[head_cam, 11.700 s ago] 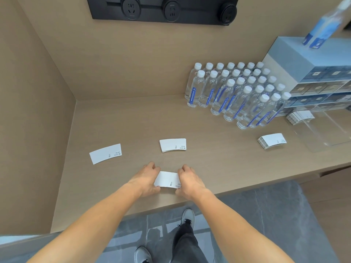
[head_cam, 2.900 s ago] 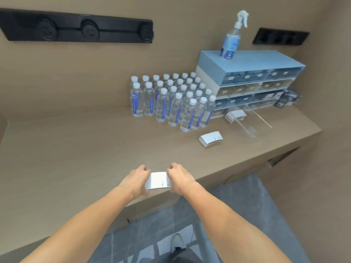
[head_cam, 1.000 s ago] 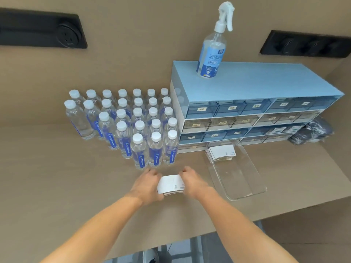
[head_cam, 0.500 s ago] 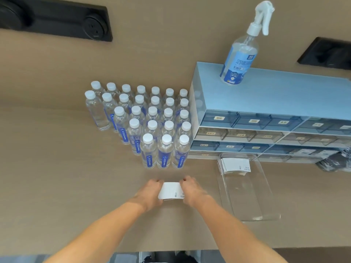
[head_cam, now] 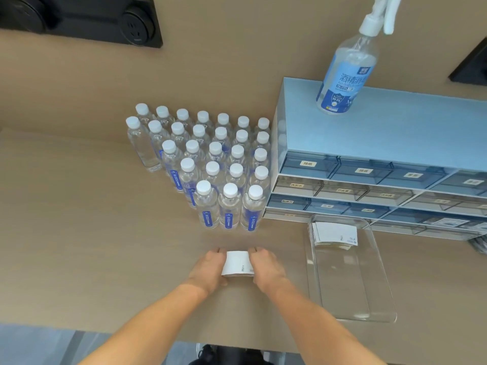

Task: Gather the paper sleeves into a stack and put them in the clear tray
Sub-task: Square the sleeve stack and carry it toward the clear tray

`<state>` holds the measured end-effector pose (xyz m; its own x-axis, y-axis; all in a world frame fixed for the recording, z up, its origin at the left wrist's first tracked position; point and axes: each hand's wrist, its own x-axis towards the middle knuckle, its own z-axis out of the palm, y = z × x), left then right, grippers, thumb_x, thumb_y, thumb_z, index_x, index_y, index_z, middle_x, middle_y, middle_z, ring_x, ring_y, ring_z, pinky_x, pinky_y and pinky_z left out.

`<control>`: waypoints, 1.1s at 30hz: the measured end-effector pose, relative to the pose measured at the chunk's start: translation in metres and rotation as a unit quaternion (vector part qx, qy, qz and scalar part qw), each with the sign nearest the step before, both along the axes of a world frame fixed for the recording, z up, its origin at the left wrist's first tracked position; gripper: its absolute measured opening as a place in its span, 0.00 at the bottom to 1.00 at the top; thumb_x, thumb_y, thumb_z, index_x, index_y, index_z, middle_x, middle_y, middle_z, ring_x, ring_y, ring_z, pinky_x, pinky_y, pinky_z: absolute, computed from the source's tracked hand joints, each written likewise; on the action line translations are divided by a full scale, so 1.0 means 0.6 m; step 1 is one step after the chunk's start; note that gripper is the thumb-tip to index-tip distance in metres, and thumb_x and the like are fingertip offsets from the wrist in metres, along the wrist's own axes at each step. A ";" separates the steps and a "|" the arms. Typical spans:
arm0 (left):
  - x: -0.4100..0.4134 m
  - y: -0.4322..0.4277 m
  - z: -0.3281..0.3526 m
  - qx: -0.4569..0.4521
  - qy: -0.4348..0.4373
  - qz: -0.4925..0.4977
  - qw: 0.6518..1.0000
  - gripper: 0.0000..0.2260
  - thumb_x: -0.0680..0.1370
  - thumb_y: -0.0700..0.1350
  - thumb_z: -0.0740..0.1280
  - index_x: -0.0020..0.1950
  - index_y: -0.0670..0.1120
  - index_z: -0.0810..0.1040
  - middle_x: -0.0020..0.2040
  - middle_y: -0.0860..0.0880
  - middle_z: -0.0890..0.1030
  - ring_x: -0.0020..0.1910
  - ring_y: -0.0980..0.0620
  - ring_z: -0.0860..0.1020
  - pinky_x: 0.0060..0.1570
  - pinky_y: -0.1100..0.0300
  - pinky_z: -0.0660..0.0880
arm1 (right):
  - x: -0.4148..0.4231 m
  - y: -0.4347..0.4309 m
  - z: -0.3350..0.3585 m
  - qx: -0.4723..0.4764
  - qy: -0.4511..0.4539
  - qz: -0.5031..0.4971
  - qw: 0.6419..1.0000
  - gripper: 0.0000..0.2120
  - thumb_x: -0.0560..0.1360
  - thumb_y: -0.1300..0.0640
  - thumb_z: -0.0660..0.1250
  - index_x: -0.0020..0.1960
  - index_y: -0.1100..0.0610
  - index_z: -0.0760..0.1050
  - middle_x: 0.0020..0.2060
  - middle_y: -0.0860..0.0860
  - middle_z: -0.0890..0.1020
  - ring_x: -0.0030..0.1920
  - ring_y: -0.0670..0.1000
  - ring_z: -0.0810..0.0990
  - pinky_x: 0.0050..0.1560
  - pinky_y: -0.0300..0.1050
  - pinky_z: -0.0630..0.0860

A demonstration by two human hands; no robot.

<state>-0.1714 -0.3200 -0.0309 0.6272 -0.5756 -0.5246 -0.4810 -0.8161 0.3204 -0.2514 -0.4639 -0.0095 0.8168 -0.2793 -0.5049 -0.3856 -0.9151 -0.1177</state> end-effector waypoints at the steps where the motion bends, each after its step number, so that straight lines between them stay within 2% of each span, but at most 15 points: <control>1: 0.000 0.000 -0.001 -0.001 -0.004 0.001 1.000 0.27 0.68 0.41 0.77 0.63 0.43 0.71 0.63 0.44 0.75 0.61 0.41 0.76 0.56 0.53 0.75 | 0.001 -0.002 0.000 0.003 -0.003 0.000 1.000 0.22 0.71 0.69 0.69 0.63 0.59 0.70 0.61 0.57 0.75 0.61 0.61 0.76 0.57 0.52 0.75; 9: -0.006 0.005 0.001 -0.041 -0.013 0.028 0.999 0.19 0.69 0.44 0.73 0.58 0.46 0.75 0.58 0.45 0.78 0.56 0.43 0.79 0.48 0.56 0.75 | -0.007 -0.007 0.003 0.030 -0.025 -0.005 0.999 0.19 0.71 0.69 0.65 0.61 0.59 0.70 0.59 0.57 0.77 0.58 0.61 0.77 0.54 0.50 0.76; 14: -0.010 -0.002 0.013 -0.020 -0.007 0.031 0.999 0.22 0.70 0.43 0.74 0.61 0.44 0.70 0.60 0.44 0.74 0.57 0.42 0.78 0.52 0.53 0.77 | -0.011 0.000 0.000 0.039 -0.034 -0.006 0.999 0.22 0.70 0.70 0.67 0.62 0.59 0.68 0.62 0.57 0.73 0.62 0.59 0.73 0.58 0.51 0.75; 16: -0.012 -0.002 0.013 -0.019 0.015 0.049 0.998 0.31 0.67 0.44 0.78 0.65 0.44 0.67 0.64 0.45 0.71 0.60 0.43 0.76 0.57 0.54 0.76 | -0.016 -0.002 -0.005 0.056 -0.032 -0.018 0.998 0.30 0.67 0.67 0.74 0.66 0.59 0.66 0.63 0.55 0.71 0.65 0.58 0.71 0.60 0.50 0.74; 19: -0.011 0.005 0.025 -0.017 0.077 0.113 0.990 0.46 0.62 0.53 0.82 0.73 0.42 0.62 0.68 0.45 0.67 0.67 0.46 0.72 0.65 0.55 0.72 | -0.024 -0.022 0.001 0.125 -0.001 -0.058 0.990 0.56 0.61 0.58 0.82 0.78 0.57 0.50 0.73 0.55 0.62 0.73 0.58 0.62 0.71 0.49 0.65; 21: 0.007 0.015 0.038 -0.030 0.136 0.174 0.975 0.45 0.62 0.60 0.81 0.70 0.41 0.68 0.63 0.48 0.74 0.60 0.48 0.76 0.62 0.56 0.74 | -0.021 -0.047 0.015 0.162 0.014 -0.101 0.982 0.59 0.61 0.55 0.82 0.79 0.58 0.47 0.75 0.56 0.60 0.76 0.57 0.59 0.72 0.46 0.62; 23: 0.029 0.025 0.058 -0.055 0.234 0.265 0.934 0.43 0.62 0.70 0.75 0.65 0.41 0.73 0.48 0.49 0.77 0.45 0.49 0.76 0.50 0.58 0.76 | -0.017 -0.074 0.025 0.223 0.008 -0.195 0.955 0.51 0.64 0.56 0.80 0.77 0.62 0.54 0.74 0.58 0.66 0.73 0.56 0.66 0.64 0.37 0.70; 25: 0.045 0.029 0.079 -0.100 0.352 0.392 0.844 0.47 0.60 0.76 0.69 0.65 0.41 0.71 0.41 0.46 0.75 0.35 0.48 0.73 0.42 0.58 0.73 | -0.012 -0.088 0.034 0.331 -0.003 -0.339 0.881 0.44 0.68 0.58 0.77 0.77 0.63 0.56 0.74 0.58 0.67 0.71 0.56 0.69 0.63 0.38 0.72; 26: 0.050 0.028 0.083 -0.132 0.405 0.444 0.788 0.49 0.63 0.77 0.67 0.69 0.40 0.69 0.46 0.43 0.79 0.37 0.47 0.77 0.47 0.57 0.76 | -0.009 -0.089 0.036 0.385 -0.007 -0.404 0.830 0.43 0.71 0.56 0.75 0.77 0.61 0.55 0.75 0.57 0.65 0.72 0.55 0.68 0.68 0.42 0.70; 27: 0.054 0.027 0.081 -0.151 0.441 0.483 0.741 0.52 0.66 0.77 0.64 0.74 0.37 0.64 0.59 0.39 0.79 0.45 0.45 0.81 0.59 0.53 0.75 | -0.004 -0.085 0.039 0.427 -0.011 -0.453 0.782 0.41 0.72 0.52 0.74 0.77 0.59 0.55 0.75 0.55 0.64 0.72 0.54 0.67 0.70 0.46 0.67; 28: 0.055 0.024 0.081 -0.154 0.465 0.504 0.711 0.54 0.69 0.77 0.60 0.76 0.34 0.59 0.70 0.37 0.72 0.57 0.43 0.80 0.68 0.51 0.68 | 0.002 -0.076 0.040 0.449 -0.009 -0.486 0.749 0.41 0.74 0.45 0.71 0.77 0.57 0.55 0.76 0.53 0.63 0.73 0.54 0.66 0.71 0.48 0.66; 29: 0.053 0.020 0.087 -0.155 0.481 0.520 0.689 0.54 0.71 0.77 0.56 0.78 0.33 0.55 0.76 0.37 0.64 0.68 0.43 0.74 0.73 0.50 0.60 | 0.009 -0.065 0.041 0.456 0.001 -0.505 0.733 0.41 0.73 0.37 0.68 0.77 0.56 0.56 0.76 0.52 0.63 0.73 0.54 0.65 0.72 0.50 0.64; 31: 0.044 0.007 0.096 -0.167 0.507 0.532 0.657 0.53 0.73 0.77 0.50 0.79 0.33 0.51 0.79 0.38 0.59 0.77 0.43 0.62 0.76 0.49 0.54 | 0.022 -0.039 0.040 0.458 0.020 -0.523 0.718 0.43 0.72 0.28 0.60 0.77 0.54 0.57 0.74 0.52 0.67 0.72 0.55 0.68 0.73 0.51 0.64; 32: 0.037 0.000 0.095 -0.171 0.511 0.534 0.651 0.52 0.73 0.76 0.49 0.78 0.33 0.52 0.76 0.36 0.65 0.75 0.41 0.66 0.75 0.47 0.58 | 0.027 -0.026 0.036 0.461 0.024 -0.526 0.714 0.43 0.72 0.27 0.56 0.76 0.54 0.58 0.71 0.54 0.71 0.69 0.56 0.72 0.72 0.53 0.65; 33: 0.030 -0.006 0.095 -0.171 0.504 0.535 0.656 0.52 0.74 0.76 0.49 0.77 0.32 0.56 0.69 0.34 0.74 0.68 0.40 0.74 0.68 0.45 0.67 | 0.030 -0.014 0.031 0.458 0.025 -0.527 0.716 0.43 0.72 0.26 0.54 0.76 0.54 0.59 0.69 0.55 0.73 0.67 0.57 0.75 0.71 0.54 0.67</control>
